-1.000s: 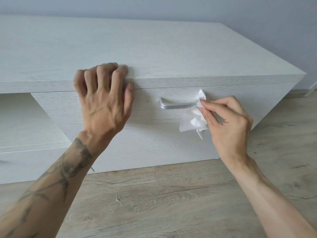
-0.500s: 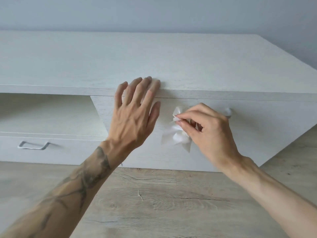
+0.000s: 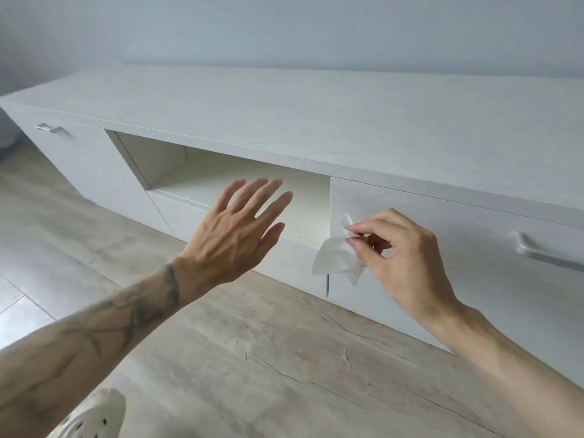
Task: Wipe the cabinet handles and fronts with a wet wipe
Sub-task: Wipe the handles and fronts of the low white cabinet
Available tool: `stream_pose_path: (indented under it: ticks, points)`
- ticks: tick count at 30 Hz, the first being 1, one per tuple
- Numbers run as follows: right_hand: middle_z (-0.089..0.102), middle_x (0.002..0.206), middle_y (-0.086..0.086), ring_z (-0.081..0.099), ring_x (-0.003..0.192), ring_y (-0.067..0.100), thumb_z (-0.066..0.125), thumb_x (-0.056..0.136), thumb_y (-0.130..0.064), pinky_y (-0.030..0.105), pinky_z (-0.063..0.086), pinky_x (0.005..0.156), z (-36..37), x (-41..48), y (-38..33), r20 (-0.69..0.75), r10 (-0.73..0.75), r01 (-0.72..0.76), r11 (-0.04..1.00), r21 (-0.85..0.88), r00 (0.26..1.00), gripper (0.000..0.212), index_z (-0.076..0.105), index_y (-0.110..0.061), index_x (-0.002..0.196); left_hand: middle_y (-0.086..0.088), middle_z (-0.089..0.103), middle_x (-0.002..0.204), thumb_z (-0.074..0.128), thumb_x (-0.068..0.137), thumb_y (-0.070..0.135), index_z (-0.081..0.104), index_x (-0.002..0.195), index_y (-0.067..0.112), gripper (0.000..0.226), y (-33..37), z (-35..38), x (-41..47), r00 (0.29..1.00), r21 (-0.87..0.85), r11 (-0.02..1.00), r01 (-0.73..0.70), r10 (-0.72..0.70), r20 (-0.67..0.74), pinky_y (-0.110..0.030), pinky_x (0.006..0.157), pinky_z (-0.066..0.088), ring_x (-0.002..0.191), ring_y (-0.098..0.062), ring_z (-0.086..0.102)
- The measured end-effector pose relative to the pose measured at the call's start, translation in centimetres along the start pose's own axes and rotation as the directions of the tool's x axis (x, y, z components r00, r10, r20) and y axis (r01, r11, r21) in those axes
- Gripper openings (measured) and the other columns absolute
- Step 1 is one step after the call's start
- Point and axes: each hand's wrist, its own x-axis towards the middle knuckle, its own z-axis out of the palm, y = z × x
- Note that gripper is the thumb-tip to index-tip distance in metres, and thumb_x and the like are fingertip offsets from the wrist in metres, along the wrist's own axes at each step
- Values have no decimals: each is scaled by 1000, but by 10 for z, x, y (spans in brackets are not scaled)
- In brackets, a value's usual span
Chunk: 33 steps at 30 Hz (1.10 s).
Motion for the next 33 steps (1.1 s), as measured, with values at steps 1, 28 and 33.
stream_pose_path:
  ticks: [1, 28, 33]
  points:
    - [68, 91, -5, 65, 71, 11, 81, 90, -4, 23, 54, 71, 13, 6, -5, 4, -3, 3, 1000, 5, 1000, 14, 82, -13, 100, -13, 46, 164, 43, 114, 36, 54, 156, 12, 49, -12, 3, -5, 1000, -9, 1000, 18, -18, 5, -54, 127, 30, 149, -35, 46]
    - [68, 93, -13, 68, 77, 13, 80, 90, -2, 23, 55, 73, 305, 108, -66, -49, 448, -446, 865, -230, 893, 19, 83, -19, 99, -17, 46, 163, 34, 114, 39, 45, 160, 9, 56, -313, 256, -42, 981, -385, 921, -56, 123, 151, -54, 124, 34, 148, -38, 47]
    - [69, 92, -16, 71, 77, 11, 80, 89, 0, 24, 58, 73, 352, 96, -45, -95, 526, -534, 832, -146, 845, 20, 82, -18, 98, -20, 48, 160, 34, 114, 35, 47, 158, 6, 55, -312, 272, -55, 985, -407, 913, -39, 104, 140, -54, 120, 36, 144, -40, 49]
